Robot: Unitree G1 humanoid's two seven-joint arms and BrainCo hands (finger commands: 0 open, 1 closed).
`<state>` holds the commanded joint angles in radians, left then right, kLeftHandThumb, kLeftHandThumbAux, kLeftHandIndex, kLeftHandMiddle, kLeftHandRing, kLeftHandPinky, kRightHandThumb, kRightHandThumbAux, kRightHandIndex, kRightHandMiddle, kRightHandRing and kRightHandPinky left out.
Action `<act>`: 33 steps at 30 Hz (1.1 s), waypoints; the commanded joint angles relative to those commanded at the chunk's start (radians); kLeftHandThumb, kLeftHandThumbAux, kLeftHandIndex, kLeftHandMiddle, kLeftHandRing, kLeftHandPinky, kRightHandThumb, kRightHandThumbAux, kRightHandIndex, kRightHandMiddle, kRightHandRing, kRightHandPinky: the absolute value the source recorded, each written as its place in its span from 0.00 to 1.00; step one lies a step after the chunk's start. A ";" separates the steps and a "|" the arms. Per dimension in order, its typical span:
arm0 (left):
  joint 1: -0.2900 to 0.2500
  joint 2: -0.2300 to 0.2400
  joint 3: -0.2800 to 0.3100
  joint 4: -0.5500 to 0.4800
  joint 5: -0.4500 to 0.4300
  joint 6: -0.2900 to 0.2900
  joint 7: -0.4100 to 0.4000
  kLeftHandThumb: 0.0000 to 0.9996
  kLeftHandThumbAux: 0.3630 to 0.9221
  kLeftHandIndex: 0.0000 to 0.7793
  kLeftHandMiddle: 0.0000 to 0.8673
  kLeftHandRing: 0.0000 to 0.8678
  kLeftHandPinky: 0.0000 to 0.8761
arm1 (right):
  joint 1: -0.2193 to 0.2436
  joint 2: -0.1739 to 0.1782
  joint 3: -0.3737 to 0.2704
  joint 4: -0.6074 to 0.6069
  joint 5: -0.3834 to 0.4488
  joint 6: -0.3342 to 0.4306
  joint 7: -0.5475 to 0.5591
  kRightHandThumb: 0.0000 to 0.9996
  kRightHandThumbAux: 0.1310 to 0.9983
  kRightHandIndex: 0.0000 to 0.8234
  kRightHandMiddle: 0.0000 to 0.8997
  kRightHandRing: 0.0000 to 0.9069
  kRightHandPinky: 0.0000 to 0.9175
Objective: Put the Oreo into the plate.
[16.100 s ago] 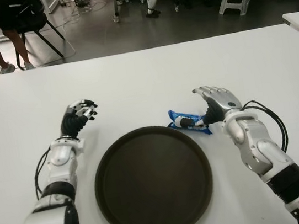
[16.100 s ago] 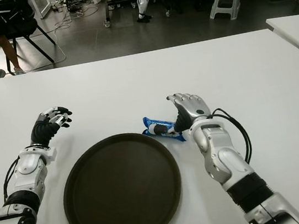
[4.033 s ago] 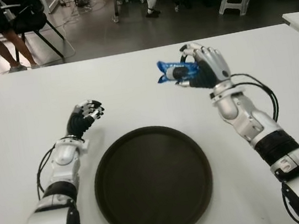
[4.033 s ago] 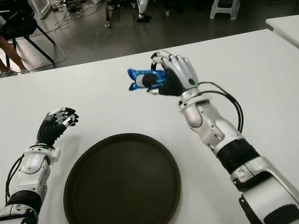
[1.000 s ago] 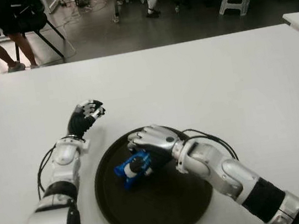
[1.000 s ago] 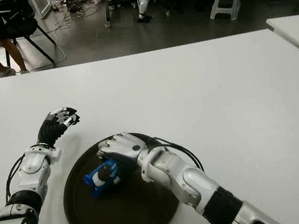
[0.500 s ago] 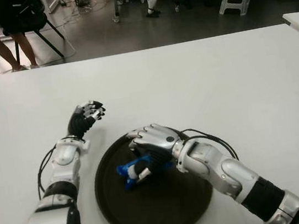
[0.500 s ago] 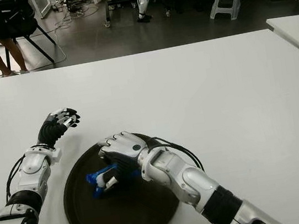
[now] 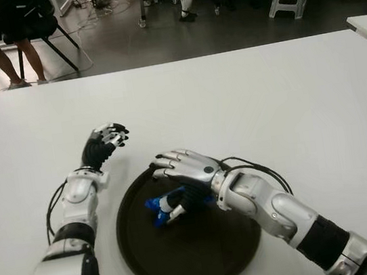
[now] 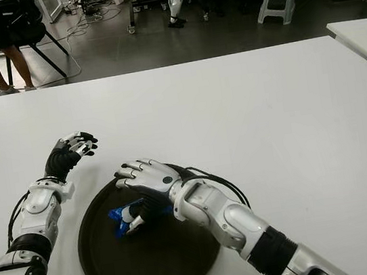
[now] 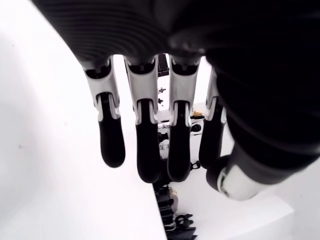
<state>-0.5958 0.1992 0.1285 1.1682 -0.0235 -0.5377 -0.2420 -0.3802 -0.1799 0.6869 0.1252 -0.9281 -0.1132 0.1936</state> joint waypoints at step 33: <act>0.006 0.007 -0.021 -0.012 0.033 0.003 0.037 0.39 0.73 0.35 0.53 0.44 0.35 | -0.118 -0.141 -0.280 0.377 0.181 -0.098 -0.247 0.05 0.27 0.00 0.00 0.00 0.00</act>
<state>-0.5899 0.2063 0.1073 1.1557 0.0097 -0.5342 -0.2049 -0.4981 -0.3207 0.4065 0.5018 -0.7471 -0.2115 -0.0531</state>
